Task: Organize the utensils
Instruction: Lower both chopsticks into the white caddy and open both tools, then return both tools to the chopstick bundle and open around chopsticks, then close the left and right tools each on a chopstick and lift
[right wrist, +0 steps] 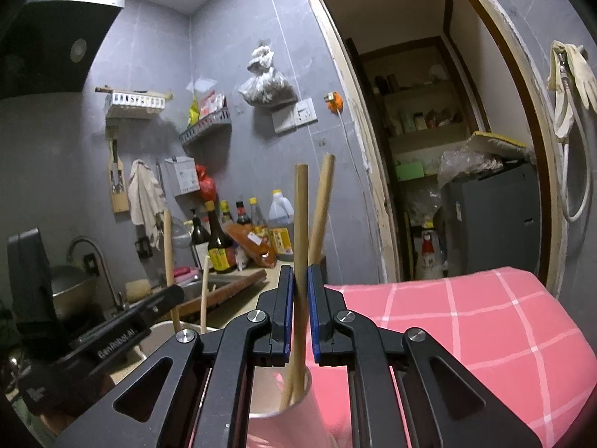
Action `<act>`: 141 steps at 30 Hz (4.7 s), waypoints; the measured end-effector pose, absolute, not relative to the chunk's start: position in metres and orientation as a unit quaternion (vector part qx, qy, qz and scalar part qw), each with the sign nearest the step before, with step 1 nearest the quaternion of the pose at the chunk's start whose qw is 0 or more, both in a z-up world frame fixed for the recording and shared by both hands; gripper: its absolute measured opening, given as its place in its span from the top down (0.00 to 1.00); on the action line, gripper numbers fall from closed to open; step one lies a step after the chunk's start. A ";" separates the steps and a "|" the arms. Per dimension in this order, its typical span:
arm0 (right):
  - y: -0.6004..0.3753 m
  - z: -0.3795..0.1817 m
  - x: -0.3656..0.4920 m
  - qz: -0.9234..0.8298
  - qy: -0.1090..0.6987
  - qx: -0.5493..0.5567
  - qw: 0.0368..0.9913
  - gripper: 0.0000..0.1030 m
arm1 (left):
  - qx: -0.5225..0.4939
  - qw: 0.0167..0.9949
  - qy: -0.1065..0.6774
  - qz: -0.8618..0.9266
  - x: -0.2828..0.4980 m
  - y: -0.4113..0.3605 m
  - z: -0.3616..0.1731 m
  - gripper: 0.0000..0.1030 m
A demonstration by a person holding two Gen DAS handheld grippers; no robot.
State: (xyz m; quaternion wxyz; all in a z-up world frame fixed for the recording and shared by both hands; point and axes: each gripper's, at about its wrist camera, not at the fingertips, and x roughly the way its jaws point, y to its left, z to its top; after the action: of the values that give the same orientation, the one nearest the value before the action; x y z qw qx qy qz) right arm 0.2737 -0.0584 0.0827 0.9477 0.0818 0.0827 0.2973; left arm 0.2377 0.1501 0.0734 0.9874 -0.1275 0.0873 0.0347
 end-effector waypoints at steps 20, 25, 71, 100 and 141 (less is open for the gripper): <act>-0.127 0.115 0.225 0.273 0.066 0.089 0.956 0.43 | -0.125 0.989 0.080 -0.009 0.196 0.115 0.106 0.40; -0.159 0.124 0.203 0.258 0.070 0.082 0.960 0.22 | -0.116 0.990 0.075 -0.036 0.179 0.094 0.109 0.27; -0.210 -0.010 0.230 0.205 0.393 -0.027 0.896 0.51 | -0.023 0.909 0.377 -0.179 0.231 -0.043 -0.003 0.43; -0.210 -0.019 0.271 0.202 0.438 -0.032 0.876 0.78 | 0.026 0.876 0.444 -0.186 0.293 -0.076 -0.028 0.77; -0.199 0.058 0.224 0.295 0.153 0.192 0.924 0.95 | -0.094 0.957 0.219 -0.167 0.221 -0.016 0.056 0.97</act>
State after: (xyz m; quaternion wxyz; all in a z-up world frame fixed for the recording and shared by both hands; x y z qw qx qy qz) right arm 0.2240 -0.1993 0.0582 0.9235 0.1918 0.1534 0.2947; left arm 0.2209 -0.0160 0.0565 0.9568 -0.0938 0.2192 -0.1665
